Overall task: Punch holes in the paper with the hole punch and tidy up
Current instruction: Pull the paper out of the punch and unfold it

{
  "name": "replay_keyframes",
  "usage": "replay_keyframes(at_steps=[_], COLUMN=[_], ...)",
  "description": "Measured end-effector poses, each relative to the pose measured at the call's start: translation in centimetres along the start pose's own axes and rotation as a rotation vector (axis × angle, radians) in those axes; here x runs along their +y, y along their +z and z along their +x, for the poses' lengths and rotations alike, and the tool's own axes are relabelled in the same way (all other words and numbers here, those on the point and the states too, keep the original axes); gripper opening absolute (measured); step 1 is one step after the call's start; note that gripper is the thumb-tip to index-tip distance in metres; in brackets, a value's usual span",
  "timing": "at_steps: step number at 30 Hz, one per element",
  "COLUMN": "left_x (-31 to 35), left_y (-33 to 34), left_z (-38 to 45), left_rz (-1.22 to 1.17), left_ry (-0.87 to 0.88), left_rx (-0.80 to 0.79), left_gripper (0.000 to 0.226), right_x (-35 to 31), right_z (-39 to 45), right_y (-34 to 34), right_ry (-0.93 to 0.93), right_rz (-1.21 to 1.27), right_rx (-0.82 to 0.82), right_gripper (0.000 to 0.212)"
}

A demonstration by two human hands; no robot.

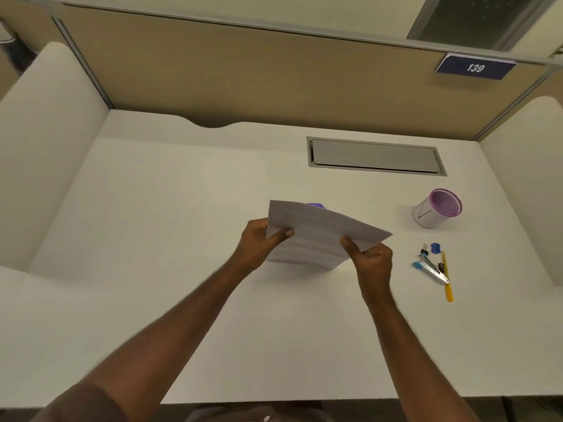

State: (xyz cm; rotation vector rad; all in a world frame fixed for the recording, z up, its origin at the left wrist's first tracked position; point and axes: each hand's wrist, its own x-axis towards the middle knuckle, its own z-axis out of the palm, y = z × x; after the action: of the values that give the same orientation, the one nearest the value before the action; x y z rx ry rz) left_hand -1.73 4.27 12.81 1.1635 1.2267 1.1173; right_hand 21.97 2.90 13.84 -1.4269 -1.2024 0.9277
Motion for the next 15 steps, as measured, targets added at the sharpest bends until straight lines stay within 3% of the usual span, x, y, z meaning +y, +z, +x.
replay_keyframes(at_steps=[6,10,15], left_x=[0.6,0.1,-1.5], left_y=[0.6,0.9,1.4], left_z=[-0.3,-0.5,-0.7], left_rz=[0.003,-0.035,0.029], left_ry=[0.029,0.022,-0.019], left_rx=[0.067,0.095,0.079], left_gripper=[0.019,0.017,0.024], right_x=[0.0,0.3,2.3], right_z=[0.4,0.3,0.1], right_y=[0.5,-0.1,-0.1], right_ry=[0.019,0.035,0.098], right_rz=[0.046,0.057,0.081], right_rx=[0.010,-0.050,-0.131], right_gripper=[0.028,0.005,0.014])
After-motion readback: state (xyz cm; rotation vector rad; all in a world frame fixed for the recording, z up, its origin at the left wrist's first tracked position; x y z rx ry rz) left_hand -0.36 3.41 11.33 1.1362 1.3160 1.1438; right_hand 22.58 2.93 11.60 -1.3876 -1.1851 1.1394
